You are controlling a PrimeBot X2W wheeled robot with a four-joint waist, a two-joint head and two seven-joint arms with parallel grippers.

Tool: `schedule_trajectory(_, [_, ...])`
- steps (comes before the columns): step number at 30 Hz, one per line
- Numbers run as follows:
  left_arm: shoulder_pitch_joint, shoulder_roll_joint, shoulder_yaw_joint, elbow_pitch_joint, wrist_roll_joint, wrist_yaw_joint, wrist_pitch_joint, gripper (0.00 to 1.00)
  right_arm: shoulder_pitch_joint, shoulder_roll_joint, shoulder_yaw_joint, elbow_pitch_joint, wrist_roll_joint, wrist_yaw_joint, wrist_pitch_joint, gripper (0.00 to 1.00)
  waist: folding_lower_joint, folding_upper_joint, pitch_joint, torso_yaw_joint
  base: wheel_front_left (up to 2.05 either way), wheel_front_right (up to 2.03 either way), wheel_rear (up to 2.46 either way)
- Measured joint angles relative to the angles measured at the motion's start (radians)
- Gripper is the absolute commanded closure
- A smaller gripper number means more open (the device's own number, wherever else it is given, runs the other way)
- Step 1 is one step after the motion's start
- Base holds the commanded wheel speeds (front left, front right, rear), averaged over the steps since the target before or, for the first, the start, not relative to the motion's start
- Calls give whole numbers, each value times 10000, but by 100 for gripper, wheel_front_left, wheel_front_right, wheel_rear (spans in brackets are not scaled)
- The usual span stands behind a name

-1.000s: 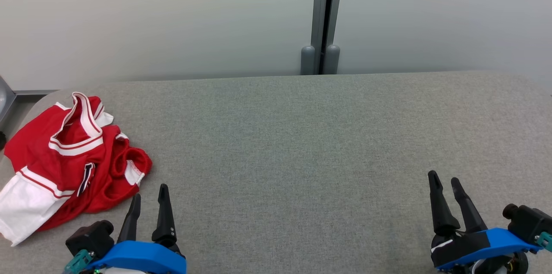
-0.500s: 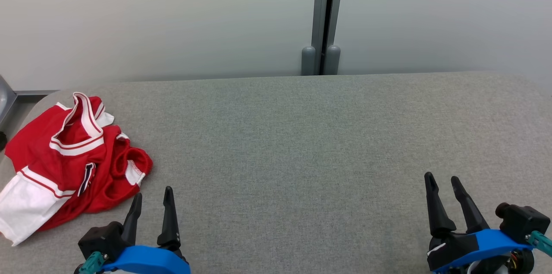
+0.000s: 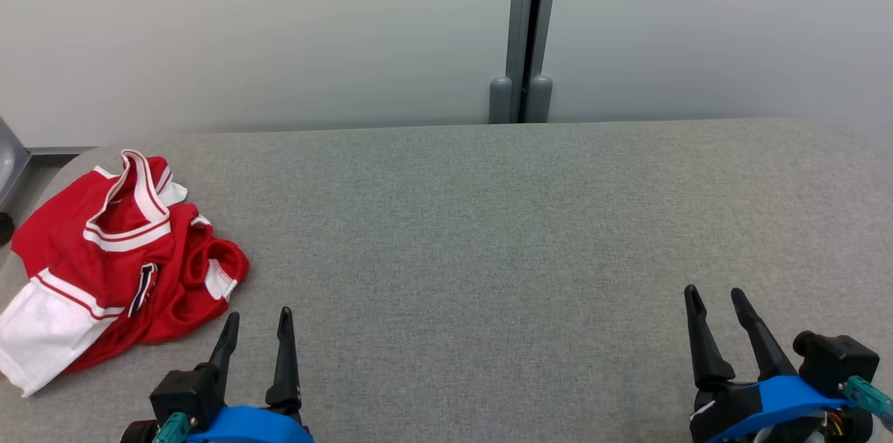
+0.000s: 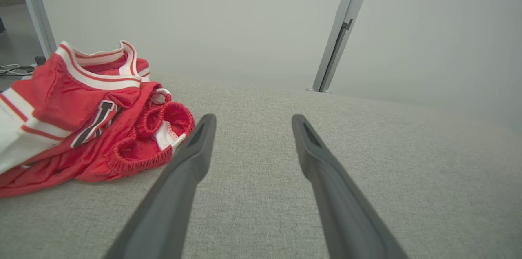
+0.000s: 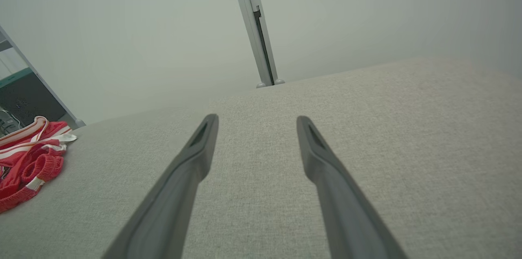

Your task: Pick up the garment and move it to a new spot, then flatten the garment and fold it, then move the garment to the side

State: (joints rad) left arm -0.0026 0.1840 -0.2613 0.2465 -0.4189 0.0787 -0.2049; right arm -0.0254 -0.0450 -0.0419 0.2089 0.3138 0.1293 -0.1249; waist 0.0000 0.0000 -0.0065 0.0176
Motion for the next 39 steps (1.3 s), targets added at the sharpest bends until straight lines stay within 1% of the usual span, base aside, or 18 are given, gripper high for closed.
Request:
schedule_trajectory(8, [86,136,-150,-19,424,111,-71,0,85,-6,2,71,-529,0,-48,0,0,0,-36,14,0,0,0])
schedule_trajectory(24, [318,111,-198,-268,614,186,-320,0,131,-17,33,107,-1442,12,-209,0,0,0,-89,4,0,0,0])
schedule_trajectory(39, [360,29,-105,-263,282,161,-407,0,135,-21,56,213,-1436,12,-274,0,0,-1,-75,4,0,0,0])
